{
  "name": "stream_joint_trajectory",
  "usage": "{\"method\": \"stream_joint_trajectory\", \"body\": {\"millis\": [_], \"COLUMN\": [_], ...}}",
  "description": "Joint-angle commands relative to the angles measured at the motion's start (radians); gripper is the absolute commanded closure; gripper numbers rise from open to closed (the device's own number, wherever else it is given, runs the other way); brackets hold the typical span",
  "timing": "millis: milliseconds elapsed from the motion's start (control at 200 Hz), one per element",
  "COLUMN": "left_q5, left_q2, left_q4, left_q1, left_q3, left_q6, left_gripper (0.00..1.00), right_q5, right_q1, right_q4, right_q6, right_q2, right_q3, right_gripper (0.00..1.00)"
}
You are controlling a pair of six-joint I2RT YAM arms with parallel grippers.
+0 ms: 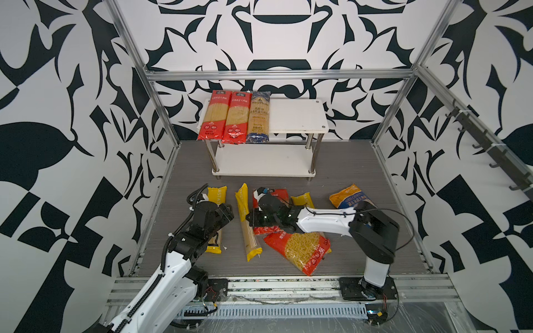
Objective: Arrange pasta packages on shelves
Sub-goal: Pick up the pasta bag from the middle-left of the table, then place the pasta bag in the pasta bag, then pick up the pasta bag.
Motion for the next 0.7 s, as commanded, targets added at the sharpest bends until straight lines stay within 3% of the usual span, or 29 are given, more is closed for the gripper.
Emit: {"method": "stream_joint_trajectory", "body": {"millis": [0, 155, 300, 490, 695], "left_q5": [0.072, 0.099, 0.109, 0.189, 0.267], "left_q2": [0.034, 0.129, 0.294, 0.519, 0.686], "left_q4": [0.024, 0.182, 0.354, 0.551, 0.736], "left_q1": [-0.003, -0.079, -0.199, -0.307, -0.315], "left_q3": [0.012, -0.024, -0.023, -0.022, -0.06], "left_q6": [-0.002, -0.03, -0.046, -0.066, -0.143], "left_gripper": [0.29, 0.29, 0.28, 0.31, 0.44], "right_q5": [-0.02, 0.019, -0.013, -0.159, -0.294], "right_q1": [-0.034, -0.092, -0.166, -0.257, -0.315], "right_q4": [0.055, 0.016, 0.089, 0.212, 0.235], "right_q6": [-0.056, -0.053, -0.009, 0.014, -0.036], "right_q2": [-0.18, -0.325, -0.342, -0.314, -0.277], "right_q3": [-0.077, -0.23, -0.345, -0.422, -0.419], "right_gripper": [1.0, 1.0, 1.0, 0.82, 0.62]}}
